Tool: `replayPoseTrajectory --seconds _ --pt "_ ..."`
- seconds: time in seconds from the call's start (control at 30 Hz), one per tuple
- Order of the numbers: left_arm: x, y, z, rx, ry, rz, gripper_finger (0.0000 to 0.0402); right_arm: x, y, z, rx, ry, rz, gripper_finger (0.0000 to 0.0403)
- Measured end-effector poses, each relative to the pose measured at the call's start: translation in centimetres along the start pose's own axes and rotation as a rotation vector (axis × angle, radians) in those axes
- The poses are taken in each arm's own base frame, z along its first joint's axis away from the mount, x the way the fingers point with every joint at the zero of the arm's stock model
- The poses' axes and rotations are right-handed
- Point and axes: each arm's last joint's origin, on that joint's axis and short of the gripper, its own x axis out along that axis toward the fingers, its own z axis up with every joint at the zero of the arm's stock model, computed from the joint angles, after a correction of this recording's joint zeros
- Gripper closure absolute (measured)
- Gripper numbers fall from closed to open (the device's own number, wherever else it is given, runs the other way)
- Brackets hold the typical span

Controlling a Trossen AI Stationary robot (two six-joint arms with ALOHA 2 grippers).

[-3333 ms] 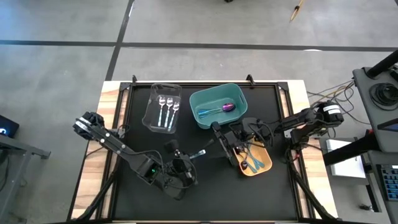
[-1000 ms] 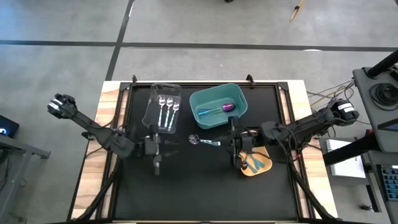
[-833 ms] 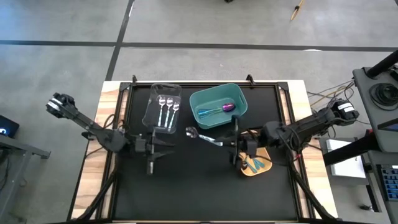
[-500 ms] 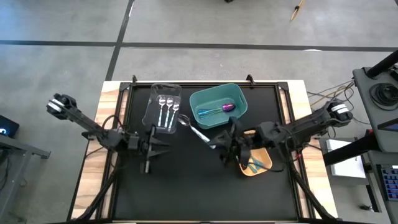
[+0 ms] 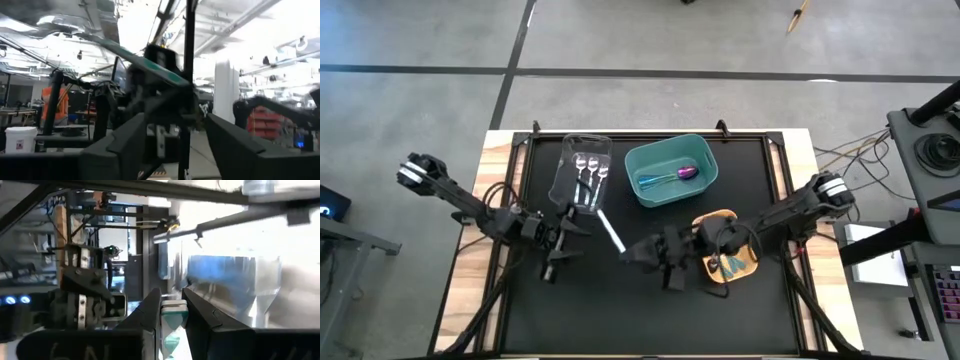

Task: Sort silverware by color (type)
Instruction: Put the patterned blue spoon into the transparent bin

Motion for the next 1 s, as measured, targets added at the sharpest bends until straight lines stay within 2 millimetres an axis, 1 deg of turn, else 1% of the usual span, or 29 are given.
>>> replayPoseTrajectory --seconds 0.1,0.17,0.33,0.5,0.7,0.83,1.0 --pt "0.2 0.3 -0.1 -0.017 -0.047 0.015 0.0189 1.0 0.9 0.9 -0.097 -0.019 0.009 0.0358" --pt "0.4 0.5 -0.3 -0.024 -0.070 0.026 0.0178 1.6 1.6 1.4 -0.156 -0.026 0.015 0.0358" --pt "0.5 0.9 -0.3 -0.051 -0.145 0.043 0.0173 2.7 2.5 2.2 -0.262 -0.036 0.016 0.0358" --pt "0.9 0.6 -0.2 -0.048 -0.176 -0.048 0.0183 3.2 3.2 2.4 -0.266 -0.039 0.025 0.0358" --pt "2.0 0.5 0.3 -0.049 -0.205 -0.045 0.0195 3.2 3.2 2.4 -0.265 -0.048 0.024 0.0358" --pt "2.7 0.6 0.8 -0.049 -0.229 -0.037 0.0196 3.2 3.3 2.4 -0.261 -0.057 0.024 0.0358" --pt "3.4 0.4 0.9 -0.044 -0.237 -0.047 0.0197 3.2 3.3 2.4 -0.259 -0.057 0.026 0.0358"
